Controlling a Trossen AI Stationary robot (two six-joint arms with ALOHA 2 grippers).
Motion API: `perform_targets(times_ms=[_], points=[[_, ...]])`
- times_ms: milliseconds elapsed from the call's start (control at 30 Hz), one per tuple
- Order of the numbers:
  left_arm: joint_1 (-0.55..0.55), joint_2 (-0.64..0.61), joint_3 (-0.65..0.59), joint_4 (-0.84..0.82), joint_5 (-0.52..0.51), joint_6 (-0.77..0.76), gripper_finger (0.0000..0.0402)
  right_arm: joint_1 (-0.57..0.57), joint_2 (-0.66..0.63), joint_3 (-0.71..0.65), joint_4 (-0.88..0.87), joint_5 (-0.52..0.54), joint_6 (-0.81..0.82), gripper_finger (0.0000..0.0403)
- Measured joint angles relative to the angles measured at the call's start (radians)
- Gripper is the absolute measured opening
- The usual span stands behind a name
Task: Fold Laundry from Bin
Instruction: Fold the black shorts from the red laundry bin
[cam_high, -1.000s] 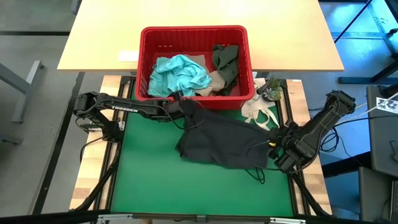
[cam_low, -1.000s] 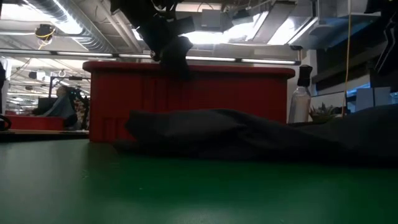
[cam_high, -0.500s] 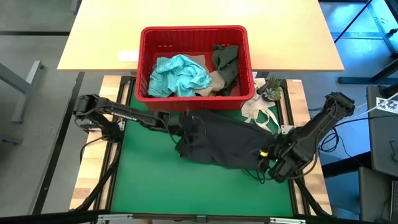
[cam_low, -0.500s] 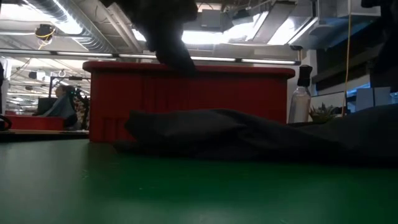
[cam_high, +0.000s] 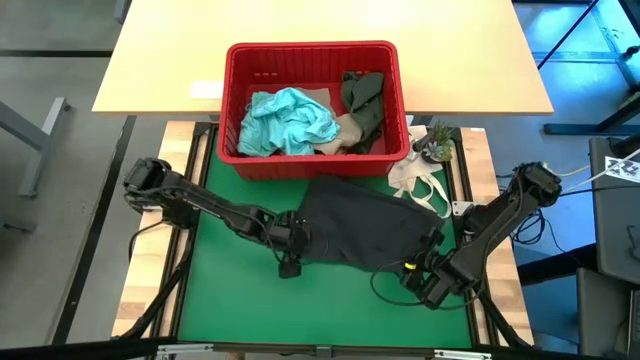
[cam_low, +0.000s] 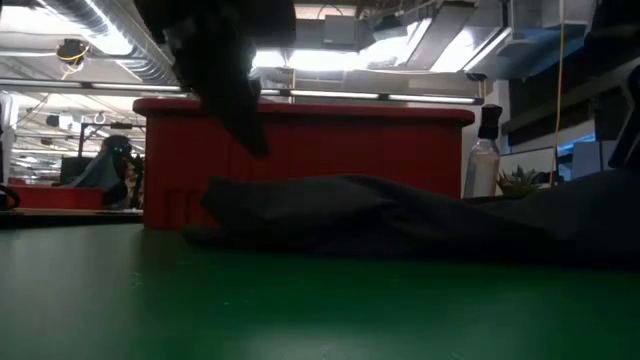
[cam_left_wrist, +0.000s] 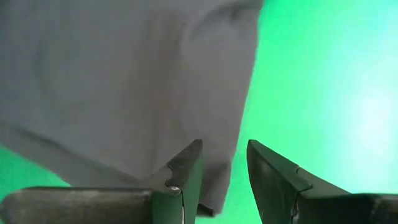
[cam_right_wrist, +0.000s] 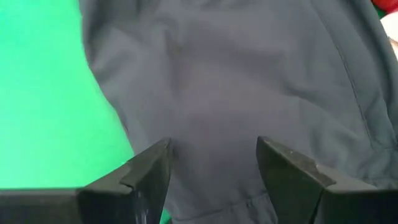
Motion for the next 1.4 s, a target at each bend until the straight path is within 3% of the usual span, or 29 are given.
perform_targets(times_ms=[433,700,1033,1400], points=[[-0.003,0.113,0.000,-0.012,0.019,-0.083,0.0114,0.000,0.092,0.000,-0.008,-0.084,0.003,0.0234],[-0.010,0.132,0.000,-0.077,0.031,-0.084,0.0010,0.000,0.144,0.000,-0.008,-0.252,0.003,0.0234],[-0.051,0.132,0.000,-0.085,0.085,-0.085,0.0003,-0.001,0.144,0.000,0.052,-0.375,-0.043,0.0234],[-0.111,0.132,0.001,-0.099,0.235,-0.112,0.0017,-0.001,0.144,0.000,0.130,-0.476,-0.107,0.0234]])
